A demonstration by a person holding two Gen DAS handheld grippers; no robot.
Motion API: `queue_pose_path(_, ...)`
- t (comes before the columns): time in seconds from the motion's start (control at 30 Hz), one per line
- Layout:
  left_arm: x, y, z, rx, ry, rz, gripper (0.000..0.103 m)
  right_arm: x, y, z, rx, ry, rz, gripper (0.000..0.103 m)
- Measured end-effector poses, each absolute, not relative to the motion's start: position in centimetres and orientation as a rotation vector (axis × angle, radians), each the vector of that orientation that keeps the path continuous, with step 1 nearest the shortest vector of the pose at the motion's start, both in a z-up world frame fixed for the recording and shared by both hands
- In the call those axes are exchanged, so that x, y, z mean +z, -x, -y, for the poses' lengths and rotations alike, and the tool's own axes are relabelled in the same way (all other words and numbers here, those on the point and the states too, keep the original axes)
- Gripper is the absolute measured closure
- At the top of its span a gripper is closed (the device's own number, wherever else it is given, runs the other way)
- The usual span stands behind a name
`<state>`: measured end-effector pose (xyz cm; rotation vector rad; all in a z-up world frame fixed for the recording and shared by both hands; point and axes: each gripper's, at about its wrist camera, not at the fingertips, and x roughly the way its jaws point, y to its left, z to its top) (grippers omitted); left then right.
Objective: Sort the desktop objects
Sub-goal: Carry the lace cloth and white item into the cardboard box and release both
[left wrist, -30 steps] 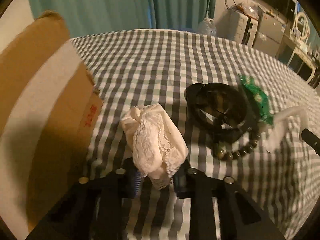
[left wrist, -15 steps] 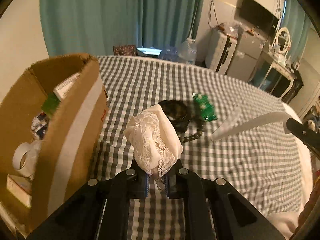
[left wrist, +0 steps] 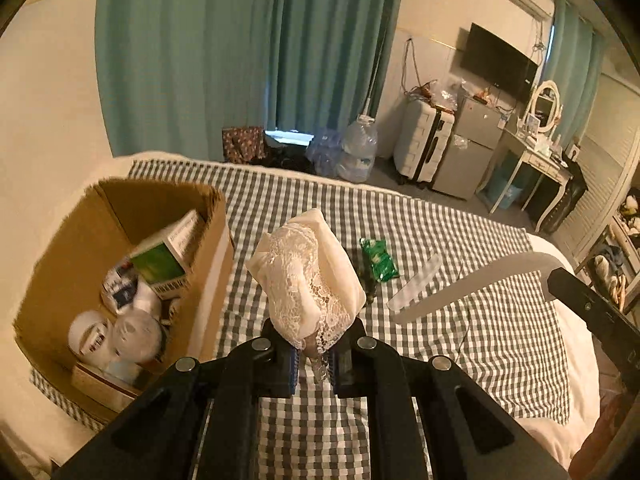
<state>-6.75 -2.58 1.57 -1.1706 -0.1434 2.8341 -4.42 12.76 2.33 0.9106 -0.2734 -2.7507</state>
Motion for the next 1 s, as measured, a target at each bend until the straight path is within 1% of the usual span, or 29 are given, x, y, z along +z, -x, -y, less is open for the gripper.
queue_pose_path(0.17, 4.1, 6.1, 4.3, 2.860, 1.130, 0.143, 0.092, 5.1, 4.3, -9.1, -2.717, -0.842, 0.211, 0.096)
queue_pose_path(0.37, 6.9, 5.9, 8.2, 2.909, 1.101, 0.143, 0.092, 7.0, 5.0, -4.3, -2.675, -0.815, 0.163, 0.096)
queue_pose_path(0.53, 8.0, 5.9, 11.4, 2.960, 1.095, 0.069, 0.092, 8.6, 5.4, 0.4, -2.601, -0.760, 0.146, 0.096)
queue_pose_path(0.73, 7.5, 6.3, 15.7, 2.995, 1.129, 0.061, 0.092, 8.5, 6.3, 6.0, -2.520, -0.762, 0.085, 0.096)
queue_pose_path(0.97, 4.1, 7.4, 20.0, 3.006, 1.227, 0.125, 0.092, 5.1, 8.5, 11.5, -2.439, -0.866, 0.021, 0.096)
queue_pose_path(1.0, 3.5, 7.6, 20.4, 3.004, 1.247, 0.132, 0.092, 4.8, 8.9, 11.8, -2.432, -0.879, 0.019, 0.093)
